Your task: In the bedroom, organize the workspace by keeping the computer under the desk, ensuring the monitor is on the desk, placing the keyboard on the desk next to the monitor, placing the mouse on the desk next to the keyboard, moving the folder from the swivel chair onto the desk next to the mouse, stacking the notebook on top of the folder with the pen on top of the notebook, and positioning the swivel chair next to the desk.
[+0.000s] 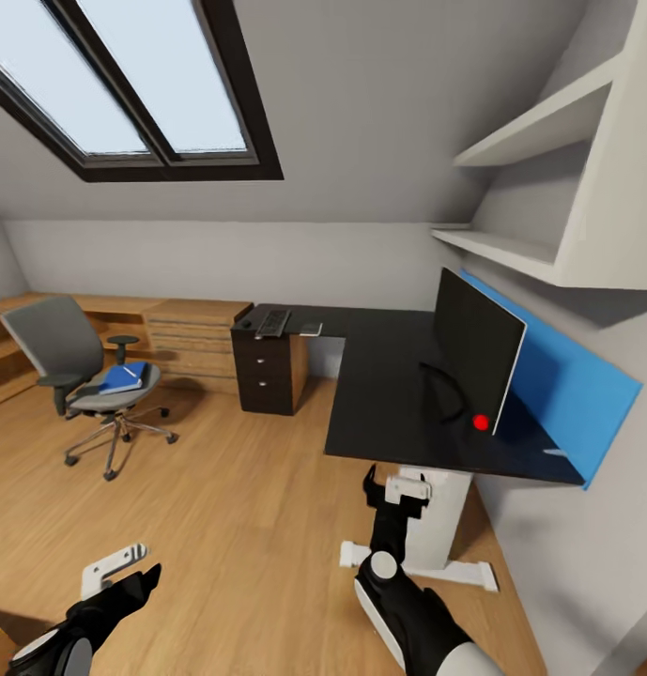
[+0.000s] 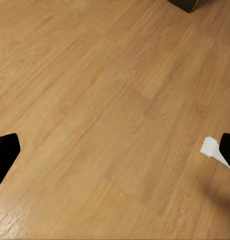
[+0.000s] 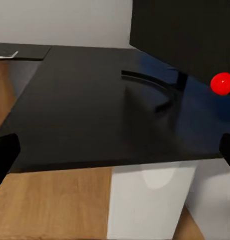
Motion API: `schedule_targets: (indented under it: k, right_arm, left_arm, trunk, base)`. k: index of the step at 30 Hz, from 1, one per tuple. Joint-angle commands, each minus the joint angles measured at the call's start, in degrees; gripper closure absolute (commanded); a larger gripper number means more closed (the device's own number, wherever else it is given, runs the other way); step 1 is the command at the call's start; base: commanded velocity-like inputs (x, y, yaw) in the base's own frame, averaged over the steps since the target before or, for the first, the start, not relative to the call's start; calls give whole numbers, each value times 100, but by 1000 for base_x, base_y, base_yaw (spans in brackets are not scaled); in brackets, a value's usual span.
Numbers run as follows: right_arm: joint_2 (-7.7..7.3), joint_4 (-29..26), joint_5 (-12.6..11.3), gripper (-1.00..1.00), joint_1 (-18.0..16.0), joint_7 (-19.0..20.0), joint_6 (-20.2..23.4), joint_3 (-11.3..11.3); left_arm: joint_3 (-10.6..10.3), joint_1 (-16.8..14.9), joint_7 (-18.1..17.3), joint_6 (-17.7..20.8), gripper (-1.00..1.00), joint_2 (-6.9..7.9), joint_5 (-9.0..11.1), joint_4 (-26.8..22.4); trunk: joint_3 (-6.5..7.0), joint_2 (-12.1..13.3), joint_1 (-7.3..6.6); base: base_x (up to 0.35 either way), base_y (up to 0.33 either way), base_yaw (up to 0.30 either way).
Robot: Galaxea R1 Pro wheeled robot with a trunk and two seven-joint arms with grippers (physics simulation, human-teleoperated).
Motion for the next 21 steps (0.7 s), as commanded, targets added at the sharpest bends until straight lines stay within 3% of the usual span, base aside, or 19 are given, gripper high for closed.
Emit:
schedule_targets:
  k: [1,13,21]
  right_arm:
    - [0,14,-14,-100,-7,-10,-29,47]
    - [0,28,-14,-100,-7,21,-38,103]
    - [0,28,-14,-100,-7,23,-38,111]
  left_arm:
    - [0,-4,32,28,-100,-5,50,-2]
    - [-101,-4,20,27,-100,-9,30,46]
    - [-132,-4,23,18,-100,-9,29,48]
  trunk:
    - [-10,-5,0]
    - [-51,-5,0]
    - [-74,-5,0]
  base:
    - [-6,333,247]
    - [136,321,250]
    - [238,266,212]
